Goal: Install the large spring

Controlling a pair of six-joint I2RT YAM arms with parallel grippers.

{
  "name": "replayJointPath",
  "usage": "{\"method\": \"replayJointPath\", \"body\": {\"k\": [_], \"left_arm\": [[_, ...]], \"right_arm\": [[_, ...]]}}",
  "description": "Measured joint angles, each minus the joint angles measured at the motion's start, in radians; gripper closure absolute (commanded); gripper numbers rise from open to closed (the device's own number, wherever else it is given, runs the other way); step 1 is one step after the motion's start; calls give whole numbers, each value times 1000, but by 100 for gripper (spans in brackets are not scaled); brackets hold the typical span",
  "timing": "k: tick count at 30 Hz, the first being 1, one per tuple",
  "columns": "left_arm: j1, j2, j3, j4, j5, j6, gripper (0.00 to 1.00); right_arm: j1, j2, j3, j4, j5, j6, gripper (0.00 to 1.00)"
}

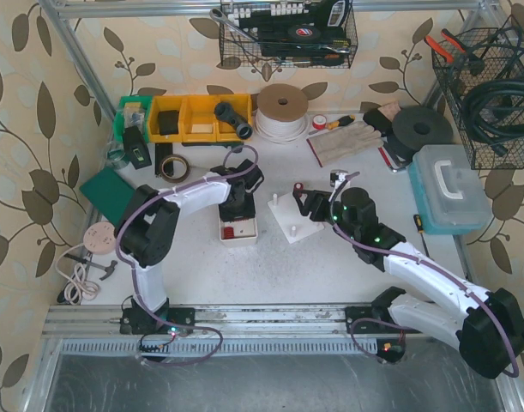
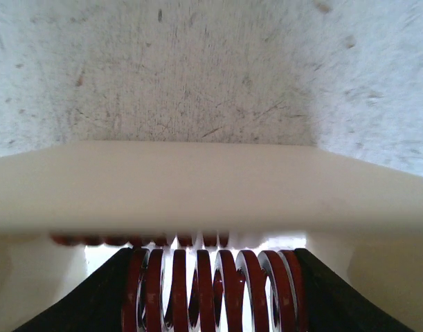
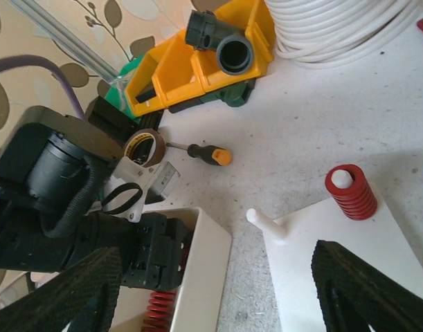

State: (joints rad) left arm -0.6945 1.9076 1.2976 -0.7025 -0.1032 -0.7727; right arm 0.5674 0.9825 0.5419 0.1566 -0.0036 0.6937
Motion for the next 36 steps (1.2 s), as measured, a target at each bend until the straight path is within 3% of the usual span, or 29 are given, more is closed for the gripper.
{"method": "replayJointPath", "body": {"k": [15, 23, 36], "left_arm": [[13, -290, -25, 70, 124, -204, 84], [40, -604, -277, 305, 213, -509, 84], [26, -739, -313, 448, 276, -728, 85]], "right_arm": [[23, 0, -10, 124, -65, -5, 28], [239, -5, -77, 291, -23, -64, 34], [334, 161, -35, 411, 5, -101, 37]]}}
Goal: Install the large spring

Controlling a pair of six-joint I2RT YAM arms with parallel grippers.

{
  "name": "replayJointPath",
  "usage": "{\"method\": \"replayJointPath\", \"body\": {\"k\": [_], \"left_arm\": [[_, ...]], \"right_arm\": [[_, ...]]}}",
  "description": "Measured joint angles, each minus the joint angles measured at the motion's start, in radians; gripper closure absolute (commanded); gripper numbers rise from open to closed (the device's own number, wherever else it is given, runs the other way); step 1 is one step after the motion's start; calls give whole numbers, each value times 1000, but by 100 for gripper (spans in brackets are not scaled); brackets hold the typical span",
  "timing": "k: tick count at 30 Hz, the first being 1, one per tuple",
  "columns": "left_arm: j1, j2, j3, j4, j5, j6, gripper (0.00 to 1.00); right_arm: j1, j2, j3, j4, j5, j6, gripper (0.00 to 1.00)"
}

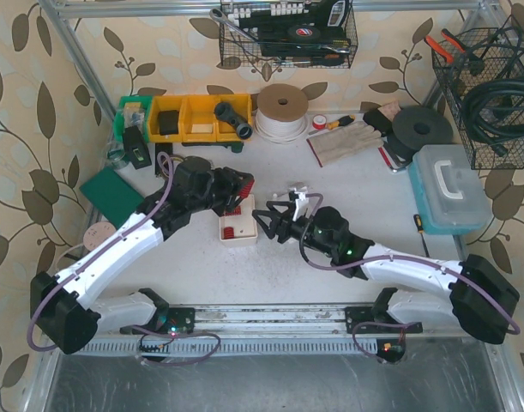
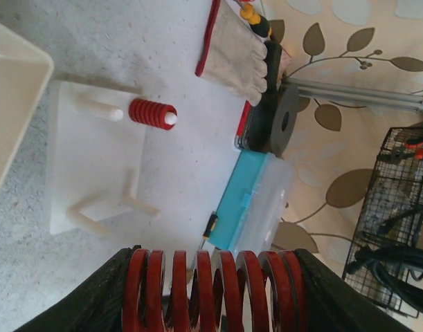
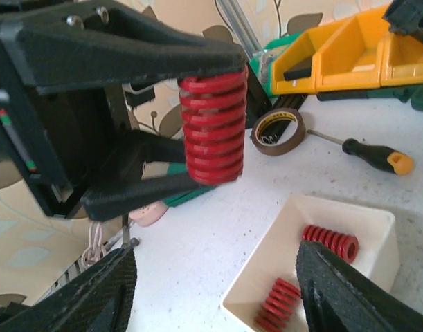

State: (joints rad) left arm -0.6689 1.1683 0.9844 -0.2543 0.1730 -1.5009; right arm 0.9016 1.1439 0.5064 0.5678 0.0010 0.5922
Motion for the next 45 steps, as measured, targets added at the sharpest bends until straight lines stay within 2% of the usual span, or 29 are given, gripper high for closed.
{"method": "replayJointPath", "body": {"k": [11, 24, 36, 38, 40, 42, 43, 45], "left_arm": [[-54, -32, -9, 3, 13, -44, 87], [-82, -56, -20, 2, 8, -46, 87], [-85, -65, -26, 9, -10, -47, 87], [-85, -65, -29, 10, -11, -47, 87], [-85, -65, -30, 9, -14, -47, 87], [-85, -65, -30, 6, -18, -47, 85], [-85, -65, -30, 3, -19, -48, 81], [-85, -65, -31, -3, -22, -48, 61]], "right_arm": [[2, 82, 98, 84, 31, -25, 38], [-6, 136, 123, 111, 55, 15, 60], [-12, 140, 150, 102, 36, 32, 64], [-11, 141, 150, 101, 34, 34, 68], [-11, 143, 150, 101, 32, 36, 79], [-12, 145, 150, 101, 32, 33, 96], [-12, 146, 150, 100, 31, 33, 100], [-11, 147, 150, 95, 29, 30, 100]]}}
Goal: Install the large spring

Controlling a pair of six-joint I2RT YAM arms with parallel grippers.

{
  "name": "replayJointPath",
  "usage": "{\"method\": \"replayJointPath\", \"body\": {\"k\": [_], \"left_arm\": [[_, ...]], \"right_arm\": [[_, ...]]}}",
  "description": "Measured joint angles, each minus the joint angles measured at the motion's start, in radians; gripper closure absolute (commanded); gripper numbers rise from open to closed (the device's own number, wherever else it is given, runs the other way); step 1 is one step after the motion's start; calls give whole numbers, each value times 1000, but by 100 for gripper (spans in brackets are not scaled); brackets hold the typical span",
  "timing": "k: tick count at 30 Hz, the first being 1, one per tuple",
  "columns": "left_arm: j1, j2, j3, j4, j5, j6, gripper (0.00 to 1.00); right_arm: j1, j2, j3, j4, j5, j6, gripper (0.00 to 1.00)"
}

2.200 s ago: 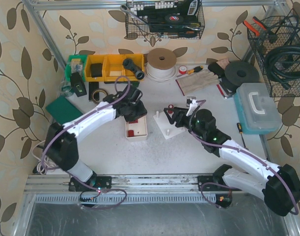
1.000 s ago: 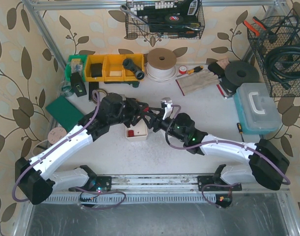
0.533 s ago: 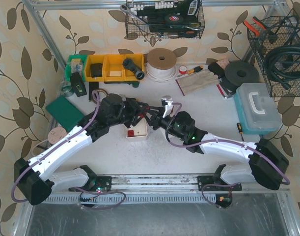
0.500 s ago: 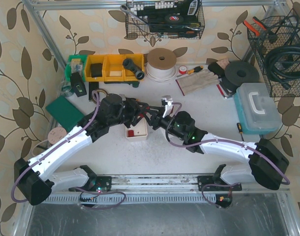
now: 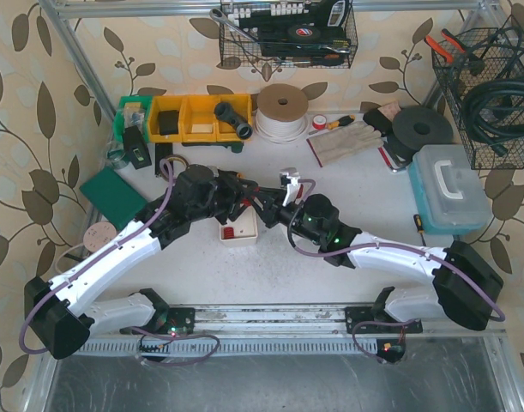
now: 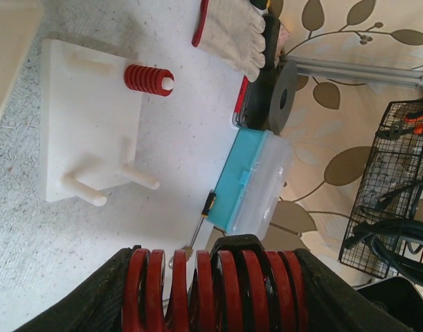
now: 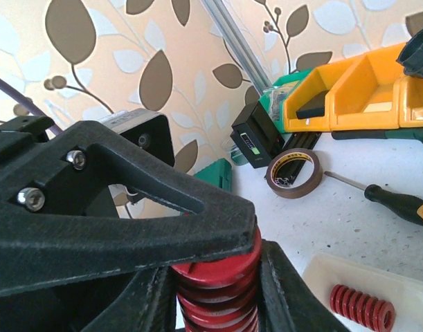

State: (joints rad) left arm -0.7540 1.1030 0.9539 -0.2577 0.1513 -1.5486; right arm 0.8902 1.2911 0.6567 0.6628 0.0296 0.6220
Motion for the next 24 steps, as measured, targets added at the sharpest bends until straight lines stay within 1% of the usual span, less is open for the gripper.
{"method": "replayJointPath", "body": {"k": [2, 4, 6, 8, 12, 15, 17, 21, 24], "left_arm": [[0, 0, 0, -3, 0, 0, 42], [0, 0, -1, -5, 0, 1, 26], [-1, -3, -1, -6, -2, 4, 21], [-1, -16, -1, -6, -2, 6, 18], [-1, -50, -1, -3, -14, 14, 16], [-1, -74, -3, 12, -24, 29, 15], [-1, -90, -12, 49, -36, 45, 15], [-1, -93, -53, 209, -18, 105, 16], [-1, -55, -98, 383, 35, 140, 18]], "right_arm": [[0, 0, 0, -4, 0, 3, 100], [1, 0, 0, -7, 0, 7, 100], [-2, 0, 0, -13, 8, 23, 100], [-14, 0, 0, -24, 18, 41, 100], [-40, 0, -1, -21, 20, 87, 100], [-64, -3, -18, 8, 19, 148, 100], [-86, -15, -43, 31, 21, 197, 100], [-130, -66, -93, 64, 40, 311, 100], [-154, -126, -116, 88, 58, 398, 100]]}}
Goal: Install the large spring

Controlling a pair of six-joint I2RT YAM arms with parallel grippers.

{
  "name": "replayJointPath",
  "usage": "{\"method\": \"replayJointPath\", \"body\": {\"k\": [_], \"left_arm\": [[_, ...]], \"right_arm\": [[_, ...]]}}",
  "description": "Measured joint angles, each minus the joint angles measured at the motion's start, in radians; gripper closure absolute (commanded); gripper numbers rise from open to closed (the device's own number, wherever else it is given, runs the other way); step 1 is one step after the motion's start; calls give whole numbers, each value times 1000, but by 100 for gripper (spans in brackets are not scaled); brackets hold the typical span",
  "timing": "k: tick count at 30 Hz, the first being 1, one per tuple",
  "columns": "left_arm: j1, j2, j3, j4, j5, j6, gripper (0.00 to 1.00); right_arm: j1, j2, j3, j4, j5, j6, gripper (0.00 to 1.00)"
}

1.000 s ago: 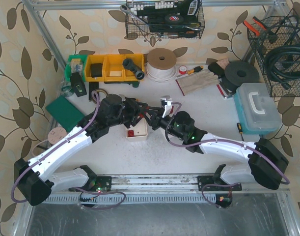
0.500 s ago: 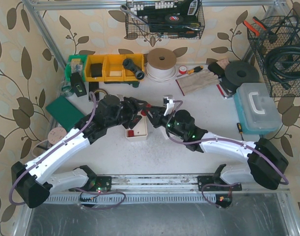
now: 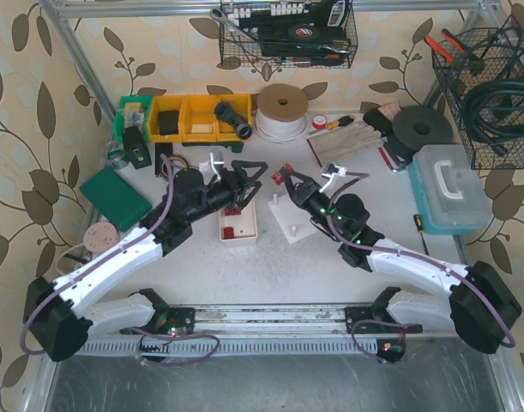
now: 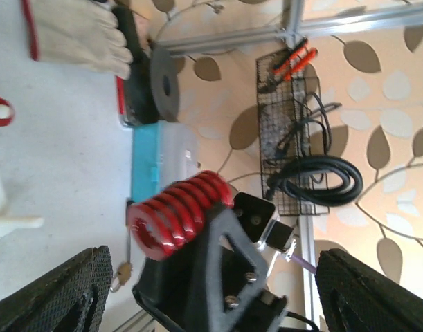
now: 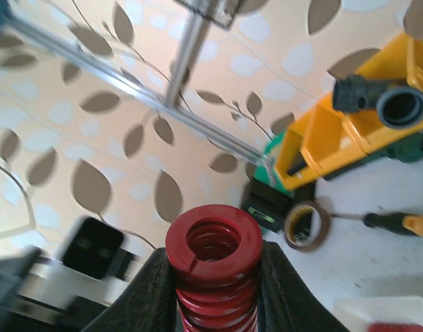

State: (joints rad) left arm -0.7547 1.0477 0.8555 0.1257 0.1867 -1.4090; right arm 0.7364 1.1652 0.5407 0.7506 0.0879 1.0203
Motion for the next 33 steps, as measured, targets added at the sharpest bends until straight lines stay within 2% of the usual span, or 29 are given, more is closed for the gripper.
{"method": "replayJointPath", "body": {"k": [5, 14, 21, 33], "left_arm": [[-5, 130, -58, 289, 96, 18, 19], [-13, 273, -39, 590, 185, 13, 24], [-26, 320, -3, 670, 209, 2, 25], [-27, 327, -7, 669, 213, -1, 24]], "right_arm": [[-28, -89, -41, 67, 51, 162, 100], [-32, -167, -102, 84, 127, 340, 100], [-34, -172, -103, 93, 157, 404, 100], [-34, -198, -102, 90, 168, 433, 100]]}}
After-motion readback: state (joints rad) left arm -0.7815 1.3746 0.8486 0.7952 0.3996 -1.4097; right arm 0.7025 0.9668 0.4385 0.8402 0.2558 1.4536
